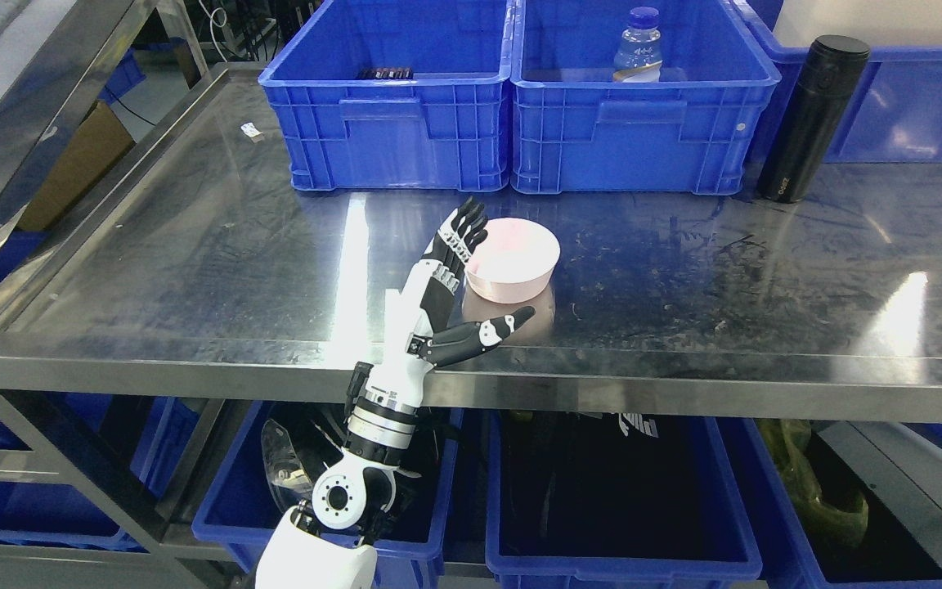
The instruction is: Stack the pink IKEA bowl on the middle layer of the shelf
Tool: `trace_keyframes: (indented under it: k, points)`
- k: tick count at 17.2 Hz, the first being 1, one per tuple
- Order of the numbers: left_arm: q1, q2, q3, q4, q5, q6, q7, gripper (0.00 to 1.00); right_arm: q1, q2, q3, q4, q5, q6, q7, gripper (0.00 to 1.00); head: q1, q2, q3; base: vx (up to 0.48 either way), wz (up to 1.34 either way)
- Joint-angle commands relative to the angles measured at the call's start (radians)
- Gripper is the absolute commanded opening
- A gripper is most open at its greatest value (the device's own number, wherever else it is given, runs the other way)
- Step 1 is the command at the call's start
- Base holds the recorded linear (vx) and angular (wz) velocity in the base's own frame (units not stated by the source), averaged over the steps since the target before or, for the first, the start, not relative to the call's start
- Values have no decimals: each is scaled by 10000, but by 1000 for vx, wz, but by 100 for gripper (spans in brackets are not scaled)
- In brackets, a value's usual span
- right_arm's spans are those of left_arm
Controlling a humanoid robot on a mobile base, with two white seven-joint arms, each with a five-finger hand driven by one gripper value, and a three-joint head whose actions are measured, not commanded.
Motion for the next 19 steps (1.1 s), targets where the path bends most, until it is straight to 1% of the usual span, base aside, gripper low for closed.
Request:
trace_keyframes:
  k: [1,4,5,6,8,10,11,12,13,14,15,16,17,18,19]
  points:
    - [91,174,132,-21,6,-133,-7,100,31,-175,0,-175,0,-7,8,100,0,0,0,75,-125]
    - [-15,174,132,-51,6,-531,-38,100,46,-175,0,-175,0,-7,8,100,0,0,0,48,-68]
    - [-259,174,147,-51,-70,-624,-190,100,47,-175,0,-175,0,-7,8,100,0,0,0,20,-12]
    - [-884,211,178,-51,-374,-610,-404,100,31,-175,0,-175,0,-7,8,100,0,-1,0,0,0]
    - [-2355,1176,224,-51,-1705,-595,-712,100,31,-175,0,-175,0,-7,8,100,0,-1,0,-6,4]
    - [-4043,2341,163,-21,-3147,-518,-1246,100,46,-175,0,-175,0,-7,8,100,0,-1,0,-13,4]
    - [-4825,3015,102,-21,-4080,-502,-2055,99,47,-175,0,-175,0,-7,8,100,0,0,0,-15,0]
    - [-5471,3750,101,-21,-5198,-305,-3536,98,47,-175,0,-175,0,-7,8,100,0,-1,0,0,0]
    - [-5842,4016,162,-21,-5969,77,-4887,97,31,-175,0,-175,0,-7,8,100,0,-1,0,0,0]
    - [-5997,4094,178,-21,-6386,248,-5751,94,46,-175,0,-175,0,-7,8,100,0,-1,0,0,0]
    - [-6029,4095,163,-21,-6527,249,-5942,89,46,-175,0,-175,0,-7,8,100,0,-1,0,0,0]
    - [-6029,4035,71,-36,-6802,310,-6050,88,47,-175,0,-175,0,-7,8,100,0,-3,0,0,0]
    - [-6060,3988,40,-21,-7184,341,-6203,90,31,-175,0,-175,0,-7,8,100,0,-3,0,0,0]
    - [-6060,3836,25,-5,-7446,341,-6630,97,31,-175,0,-175,0,-7,8,100,0,-3,0,0,0]
    - [-6136,3090,24,25,-7601,326,-7348,100,46,-175,0,-175,0,-7,8,100,0,-3,0,0,0]
